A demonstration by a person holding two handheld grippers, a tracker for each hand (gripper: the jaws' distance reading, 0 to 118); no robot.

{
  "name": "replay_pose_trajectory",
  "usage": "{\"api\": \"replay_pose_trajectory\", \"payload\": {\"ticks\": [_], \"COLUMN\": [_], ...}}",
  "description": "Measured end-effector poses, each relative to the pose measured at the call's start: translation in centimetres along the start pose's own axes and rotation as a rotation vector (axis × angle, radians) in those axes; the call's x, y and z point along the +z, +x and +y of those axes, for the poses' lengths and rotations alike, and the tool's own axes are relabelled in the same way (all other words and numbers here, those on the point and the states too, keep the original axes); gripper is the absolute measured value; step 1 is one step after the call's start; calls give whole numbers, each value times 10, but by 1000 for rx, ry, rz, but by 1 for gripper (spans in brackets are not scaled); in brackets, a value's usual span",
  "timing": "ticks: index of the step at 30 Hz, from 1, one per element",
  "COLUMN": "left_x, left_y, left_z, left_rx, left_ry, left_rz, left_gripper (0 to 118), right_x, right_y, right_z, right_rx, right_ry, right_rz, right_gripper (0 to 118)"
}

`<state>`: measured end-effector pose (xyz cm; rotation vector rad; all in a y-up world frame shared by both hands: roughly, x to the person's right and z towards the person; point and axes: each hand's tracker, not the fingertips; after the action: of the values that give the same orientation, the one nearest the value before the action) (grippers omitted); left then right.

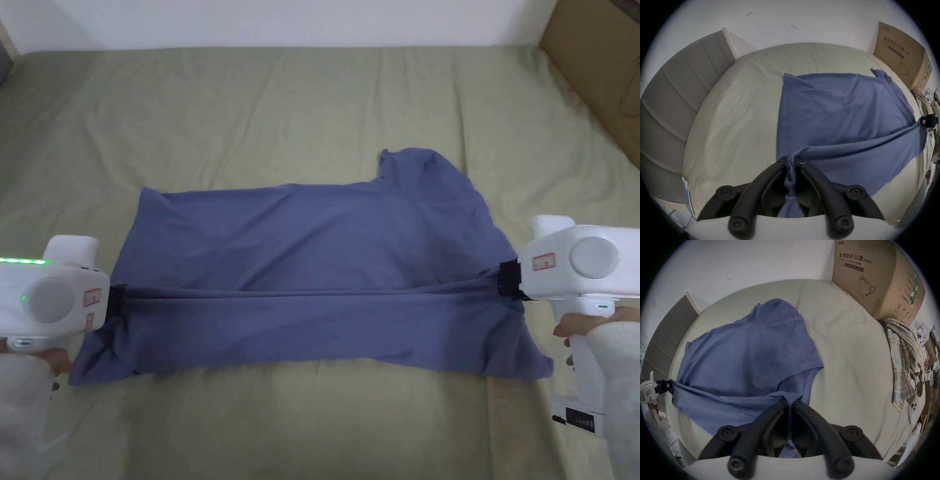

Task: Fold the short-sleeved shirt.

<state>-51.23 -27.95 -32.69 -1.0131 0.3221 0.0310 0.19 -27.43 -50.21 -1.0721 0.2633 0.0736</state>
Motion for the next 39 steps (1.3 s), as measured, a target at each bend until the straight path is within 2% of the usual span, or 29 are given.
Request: {"api": "replay_pose_trajectory", "payload": {"ticks": [1, 2, 3, 4, 5, 11, 12, 13, 14, 15, 17, 20, 22, 23, 26, 27, 32, 33, 34, 35, 36, 38, 39], "left_x": [-6, -10, -12, -12, -9, 37, 48, 59, 67, 74, 83, 86, 81, 78, 67, 60, 30, 21, 11, 4, 1, 6, 9], "left_y": [0, 0, -2, -5, -7, -20, -22, -22, -21, -20, -17, -12, -13, -16, -23, -26, -33, -33, -33, -33, -30, -28, -28], "left_z": [1, 2, 1, -1, -3, -21, -27, -35, -43, -52, -73, -102, -115, -119, -118, -116, -97, -94, -94, -94, -96, -95, -94], "left_rx": [3, 12, 27, 41, 54, 140, 145, 147, 149, 153, 150, 143, 154, 163, 196, 201, 206, 201, 194, 188, 191, 170, 159], "left_ry": [-19, -27, -37, -41, -26, 52, 65, 72, 80, 94, 87, 49, 27, 31, 26, 27, 19, -3, -23, -43, -47, -22, -12], "left_rz": [4, 12, 19, 20, 13, -38, -43, -50, -54, -64, -69, -95, -81, -78, -69, -70, -53, -51, -57, -77, -76, -62, -67], "left_gripper": [13, 31, 66, 90, 99, 94, 79, 57, 28, 0, 0, 0, 0, 5, 79, 92, 90, 86, 73, 52, 44, 38, 16], "right_x": [-7, -9, -10, -8, -6, 40, 50, 59, 65, 71, 77, 80, 77, 73, 65, 62, 54, 55, 54, 53, 53, 55, 56], "right_y": [1, 0, 0, 0, 2, 11, 10, 9, 6, 2, -3, -9, -17, -21, -28, -30, -32, -34, -35, -36, -36, -34, -32], "right_z": [0, 0, -1, -2, -5, -21, -26, -32, -38, -46, -63, -89, -103, -108, -119, -121, -126, -127, -127, -127, -127, -130, -131], "right_rx": [-5, -5, 1, 7, 12, -24, -22, -16, -9, 2, -3, -52, -48, -40, -28, -30, -31, -21, -8, -1, 4, 8, 7], "right_ry": [-16, -32, -42, -39, -33, 61, 74, 80, 82, 80, 82, 52, 52, 39, 29, 18, -5, -10, -15, -16, -19, -20, -17], "right_rz": [-5, -4, -16, -26, -29, -20, -12, -12, -14, -27, -47, 56, 52, 51, 64, 59, 60, 49, 39, 32, 26, 23, 22], "right_gripper": [3, 10, 33, 49, 65, 63, 61, 54, 40, 15, 1, 1, 1, 1, 1, 1, 1, 1, 1, 1, 1, 1, 1]}}
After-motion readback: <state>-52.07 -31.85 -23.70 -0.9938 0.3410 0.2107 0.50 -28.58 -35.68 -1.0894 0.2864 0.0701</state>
